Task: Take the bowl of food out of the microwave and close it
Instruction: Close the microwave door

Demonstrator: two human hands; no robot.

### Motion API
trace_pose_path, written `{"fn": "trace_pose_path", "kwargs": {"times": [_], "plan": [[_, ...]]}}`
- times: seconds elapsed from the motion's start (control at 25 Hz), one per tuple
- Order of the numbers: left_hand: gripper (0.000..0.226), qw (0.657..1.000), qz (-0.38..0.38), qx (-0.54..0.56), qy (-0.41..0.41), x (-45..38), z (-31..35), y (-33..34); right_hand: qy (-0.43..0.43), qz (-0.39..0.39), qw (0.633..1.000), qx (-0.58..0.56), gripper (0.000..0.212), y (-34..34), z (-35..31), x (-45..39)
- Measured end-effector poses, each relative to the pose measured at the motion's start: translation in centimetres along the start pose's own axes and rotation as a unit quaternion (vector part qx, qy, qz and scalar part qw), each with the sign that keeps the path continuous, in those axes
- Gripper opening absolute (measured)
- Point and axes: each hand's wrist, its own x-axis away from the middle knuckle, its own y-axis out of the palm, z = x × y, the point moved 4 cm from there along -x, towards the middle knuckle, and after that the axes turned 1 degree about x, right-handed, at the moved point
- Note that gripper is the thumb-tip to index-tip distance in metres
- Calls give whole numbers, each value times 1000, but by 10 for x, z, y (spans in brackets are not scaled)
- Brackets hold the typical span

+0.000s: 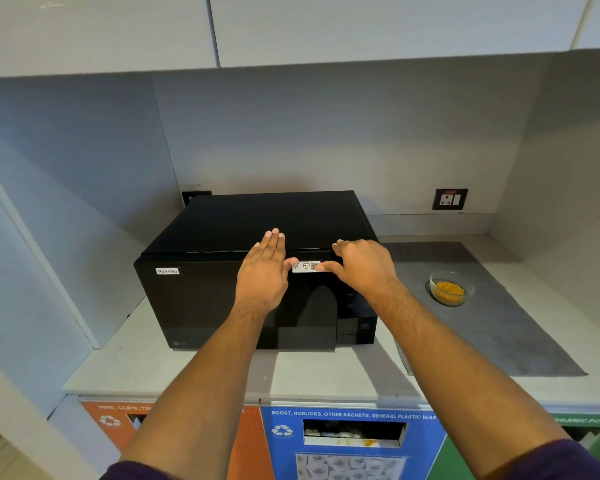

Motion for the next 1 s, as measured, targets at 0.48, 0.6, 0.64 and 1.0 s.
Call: {"fn": "trace_pose_path", "kwargs": {"times": [0.48,0.6,0.64,1.0], "plan": [[66,1000,-3,11,-6,-3,5,-1,18,53,998,-4,55,8,-1,-1],[65,1000,2,-6,1,-1,5,0,-10,105,994,-16,58,19,-3,14],[65,1000,15,-11,5,3,7,0,-15,119,993,-23,58,24,-4,24],[67,997,70,-4,28,41,8,15,-11,137,990,-30,72,76,5,90]]}}
